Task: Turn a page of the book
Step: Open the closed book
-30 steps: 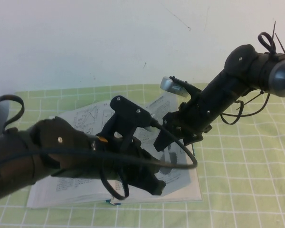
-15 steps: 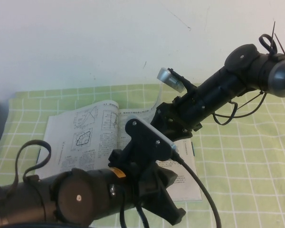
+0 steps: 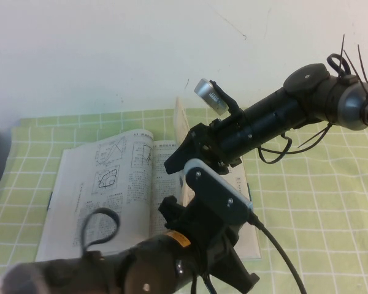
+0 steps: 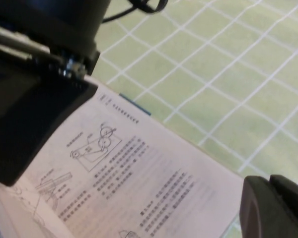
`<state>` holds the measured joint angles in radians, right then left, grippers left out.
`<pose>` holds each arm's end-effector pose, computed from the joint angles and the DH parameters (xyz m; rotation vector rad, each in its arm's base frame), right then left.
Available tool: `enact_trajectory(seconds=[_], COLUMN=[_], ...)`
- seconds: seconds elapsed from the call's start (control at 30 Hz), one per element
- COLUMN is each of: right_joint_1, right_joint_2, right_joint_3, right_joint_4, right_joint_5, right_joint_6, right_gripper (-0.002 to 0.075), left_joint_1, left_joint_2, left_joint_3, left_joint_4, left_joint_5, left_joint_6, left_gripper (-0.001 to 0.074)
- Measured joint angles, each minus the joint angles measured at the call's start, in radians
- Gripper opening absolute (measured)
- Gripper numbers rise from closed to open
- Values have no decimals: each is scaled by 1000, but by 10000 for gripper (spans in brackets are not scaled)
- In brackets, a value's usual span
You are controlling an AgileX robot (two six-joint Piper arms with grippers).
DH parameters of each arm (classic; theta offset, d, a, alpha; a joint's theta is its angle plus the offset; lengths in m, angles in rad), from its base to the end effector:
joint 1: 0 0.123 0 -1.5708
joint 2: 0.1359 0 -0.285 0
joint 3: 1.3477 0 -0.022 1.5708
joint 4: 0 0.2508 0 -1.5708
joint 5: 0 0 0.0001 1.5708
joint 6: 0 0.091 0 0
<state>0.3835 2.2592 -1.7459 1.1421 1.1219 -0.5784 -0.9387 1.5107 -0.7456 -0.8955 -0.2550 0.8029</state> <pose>0.4065 0.2445 0.1856 -0.5645 2.5827 1.4747 0.1965 -0.2382 0.2229 0.7667 1.9577 -0.4116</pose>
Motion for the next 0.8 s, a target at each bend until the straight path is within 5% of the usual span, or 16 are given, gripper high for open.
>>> enact_trajectory(seconds=[0.27, 0.8], right_joint_1=[0, 0], right_joint_2=[0, -15], right_joint_3=[0, -10], right_joint_4=[0, -40], right_joint_5=[0, 11], right_joint_6=[-4, -41], right_gripper=[439, 439], left_joint_1=[-1, -3], left_joint_2=[228, 286], left_joint_3=[0, 0], left_joint_4=[-14, -427], left_joint_5=[-134, -362], left_joint_6=[32, 258], left_gripper=[-4, -4])
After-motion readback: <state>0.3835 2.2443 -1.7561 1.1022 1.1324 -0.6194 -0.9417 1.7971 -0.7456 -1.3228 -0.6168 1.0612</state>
